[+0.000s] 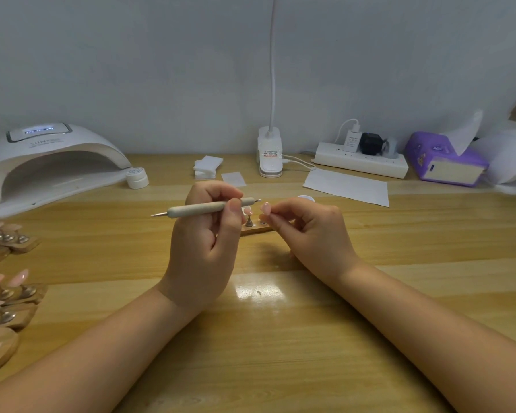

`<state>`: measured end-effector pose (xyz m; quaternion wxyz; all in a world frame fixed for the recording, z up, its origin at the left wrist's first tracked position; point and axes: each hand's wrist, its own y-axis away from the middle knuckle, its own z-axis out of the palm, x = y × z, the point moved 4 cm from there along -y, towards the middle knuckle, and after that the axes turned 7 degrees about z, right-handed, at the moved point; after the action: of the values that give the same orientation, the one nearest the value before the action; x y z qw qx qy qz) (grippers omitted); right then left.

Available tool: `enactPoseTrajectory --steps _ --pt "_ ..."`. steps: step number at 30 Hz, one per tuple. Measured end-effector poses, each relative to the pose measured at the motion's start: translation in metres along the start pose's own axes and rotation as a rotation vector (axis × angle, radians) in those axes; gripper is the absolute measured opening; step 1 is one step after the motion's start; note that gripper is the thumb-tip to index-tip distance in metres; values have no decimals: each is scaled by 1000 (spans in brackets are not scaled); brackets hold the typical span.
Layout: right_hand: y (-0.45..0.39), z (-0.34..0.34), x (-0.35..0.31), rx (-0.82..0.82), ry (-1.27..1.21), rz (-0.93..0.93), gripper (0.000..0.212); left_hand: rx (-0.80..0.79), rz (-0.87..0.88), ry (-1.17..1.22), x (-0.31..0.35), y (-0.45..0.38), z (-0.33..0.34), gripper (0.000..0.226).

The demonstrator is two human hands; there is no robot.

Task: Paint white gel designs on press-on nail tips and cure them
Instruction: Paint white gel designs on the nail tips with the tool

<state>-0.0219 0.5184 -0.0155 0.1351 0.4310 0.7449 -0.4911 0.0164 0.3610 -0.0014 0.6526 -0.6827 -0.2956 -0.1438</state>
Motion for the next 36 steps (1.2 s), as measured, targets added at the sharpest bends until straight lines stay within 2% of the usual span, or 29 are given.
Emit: enactPoseTrajectory --steps 6,36 --pt "0 0 0 -6 -10 -9 11 -36 29 -85 4 0 1 7" --pt "1 -1 -4 -17 11 -43 14 -77 12 -114 4 0 3 7"
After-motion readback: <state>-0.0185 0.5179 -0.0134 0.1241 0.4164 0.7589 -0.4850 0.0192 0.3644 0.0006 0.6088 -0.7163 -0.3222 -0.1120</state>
